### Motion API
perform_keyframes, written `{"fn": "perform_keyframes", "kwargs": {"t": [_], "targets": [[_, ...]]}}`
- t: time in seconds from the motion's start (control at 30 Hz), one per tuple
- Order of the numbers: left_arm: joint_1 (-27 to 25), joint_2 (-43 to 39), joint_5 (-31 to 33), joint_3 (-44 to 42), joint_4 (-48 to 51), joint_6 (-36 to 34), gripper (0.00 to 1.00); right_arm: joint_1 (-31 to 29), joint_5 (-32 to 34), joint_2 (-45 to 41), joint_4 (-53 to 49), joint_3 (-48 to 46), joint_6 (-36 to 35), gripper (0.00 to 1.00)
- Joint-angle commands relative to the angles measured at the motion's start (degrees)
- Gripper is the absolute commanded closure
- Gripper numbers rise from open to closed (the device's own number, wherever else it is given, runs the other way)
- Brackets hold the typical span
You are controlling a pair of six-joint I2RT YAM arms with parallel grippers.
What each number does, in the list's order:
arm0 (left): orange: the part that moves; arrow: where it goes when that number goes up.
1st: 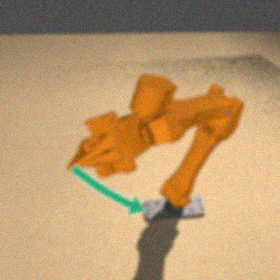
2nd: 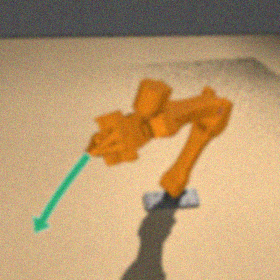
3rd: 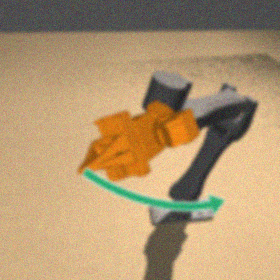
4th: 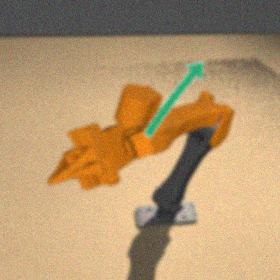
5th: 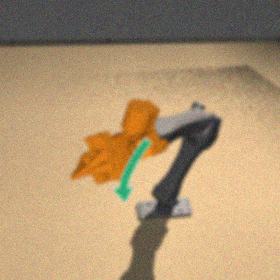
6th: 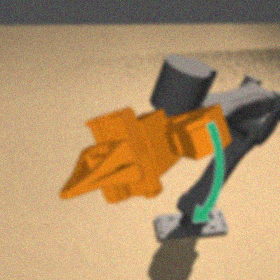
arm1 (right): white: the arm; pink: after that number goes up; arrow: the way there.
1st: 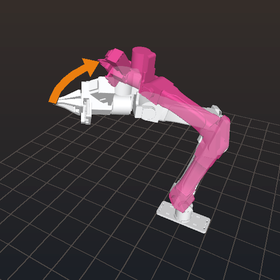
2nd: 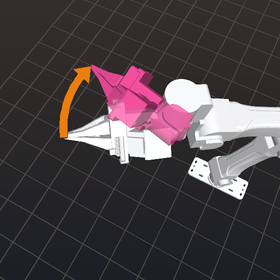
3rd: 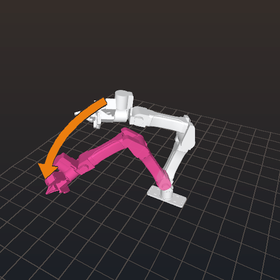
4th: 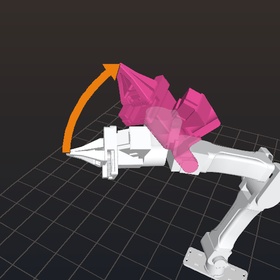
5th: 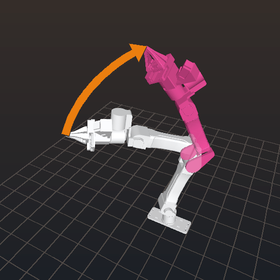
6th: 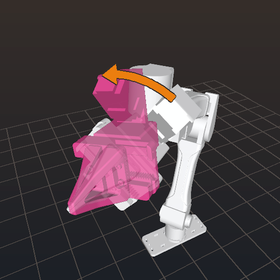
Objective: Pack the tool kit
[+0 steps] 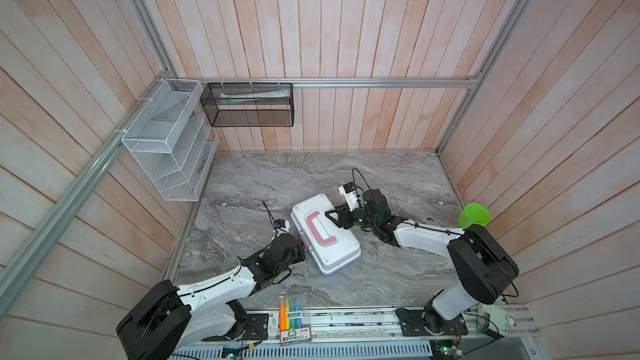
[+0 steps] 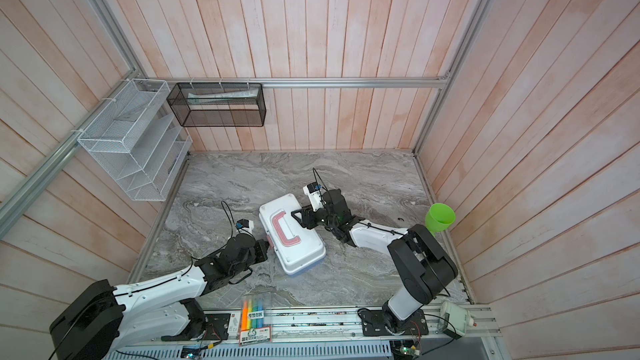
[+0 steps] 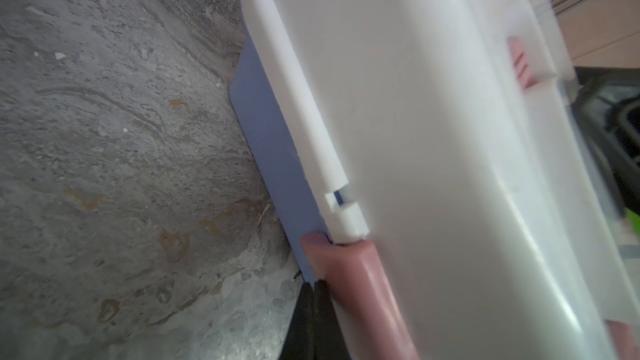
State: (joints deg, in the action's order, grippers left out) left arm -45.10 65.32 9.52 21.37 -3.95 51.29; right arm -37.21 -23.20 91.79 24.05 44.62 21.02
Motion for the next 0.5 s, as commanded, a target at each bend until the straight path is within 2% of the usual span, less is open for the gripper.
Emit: {"fn": "perform_keyframes", "kwargs": {"t": [0.0,0.1,0.13,0.17,0.27,0.33,0.37,0.47], "targets": [[-0.7,-0.4,-4.7,4.8,-9.5,-2.5,1.00,-4.6,-4.6,2.6,-10.2,-3.7,0.7,0.45],[-0.1,-1.4,-1.1,5.7,-3.4,-4.5,1.00,-4.0,0.3,0.2,-12.2,-3.6,-0.3,0.44],[0.8,-2.3,0.1,6.2,-0.2,-5.8,0.89,-3.1,2.3,-1.0,-13.7,-3.3,-0.7,0.44],[2.1,-3.6,1.5,6.6,2.9,-7.2,0.71,-1.9,3.8,-2.5,-14.9,-3.1,-1.1,0.44],[7.8,-8.3,5.3,6.9,9.6,-13.6,0.29,3.1,9.0,-8.7,-16.8,-4.3,-2.3,0.41],[12.9,-12.3,7.4,7.2,11.9,-19.0,0.07,7.6,13.2,-13.4,-17.6,-5.5,-2.7,0.40],[15.4,-14.3,9.3,7.1,12.0,-22.0,0.01,10.3,15.7,-16.0,-18.0,-6.2,-2.8,0.40],[23.6,-17.6,12.9,6.0,8.3,-31.8,0.00,19.1,20.1,-22.1,-17.9,-7.7,-4.9,0.38]]}}
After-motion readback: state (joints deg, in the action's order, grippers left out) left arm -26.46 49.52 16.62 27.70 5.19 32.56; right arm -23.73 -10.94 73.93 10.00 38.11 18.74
